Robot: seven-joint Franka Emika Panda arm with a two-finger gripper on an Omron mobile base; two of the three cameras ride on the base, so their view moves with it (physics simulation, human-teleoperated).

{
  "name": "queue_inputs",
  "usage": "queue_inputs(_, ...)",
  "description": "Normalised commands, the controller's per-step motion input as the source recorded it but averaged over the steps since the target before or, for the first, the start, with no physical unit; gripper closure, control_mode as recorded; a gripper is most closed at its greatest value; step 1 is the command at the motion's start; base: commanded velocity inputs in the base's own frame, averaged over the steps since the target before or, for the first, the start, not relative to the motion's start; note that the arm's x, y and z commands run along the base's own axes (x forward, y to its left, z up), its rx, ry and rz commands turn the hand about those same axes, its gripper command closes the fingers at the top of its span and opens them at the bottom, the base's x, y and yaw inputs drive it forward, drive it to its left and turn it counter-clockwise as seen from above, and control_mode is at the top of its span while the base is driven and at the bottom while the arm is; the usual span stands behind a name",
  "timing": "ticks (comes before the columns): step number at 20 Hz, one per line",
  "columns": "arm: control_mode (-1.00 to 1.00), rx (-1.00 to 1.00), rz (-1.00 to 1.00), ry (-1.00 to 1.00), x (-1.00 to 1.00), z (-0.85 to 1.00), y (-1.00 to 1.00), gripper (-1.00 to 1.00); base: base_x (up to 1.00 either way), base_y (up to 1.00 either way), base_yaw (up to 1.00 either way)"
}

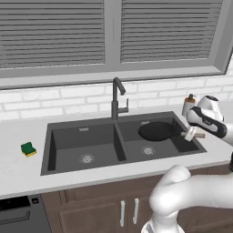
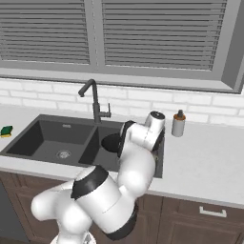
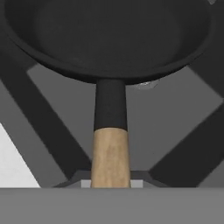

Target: Pick the pan and sponge and place them into the sink. Then turn on the water.

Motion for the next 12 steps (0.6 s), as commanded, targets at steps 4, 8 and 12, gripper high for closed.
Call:
queue_inputs(4,-1.00,-0.11,0.08,0.00,0.42,0.00,0.52,1.00,0.00,0.00,0.00)
queue_inputs(8,-1.00,-0.15,-0.06,0.02,0.36,-0.01,0.50,1.00,0.00,0.00,0.00)
queue_inputs(12,-1.00,-0.12,-0.01,0.00,0.21,-0.21,0.36,1.00,0.00,0.00,0.00)
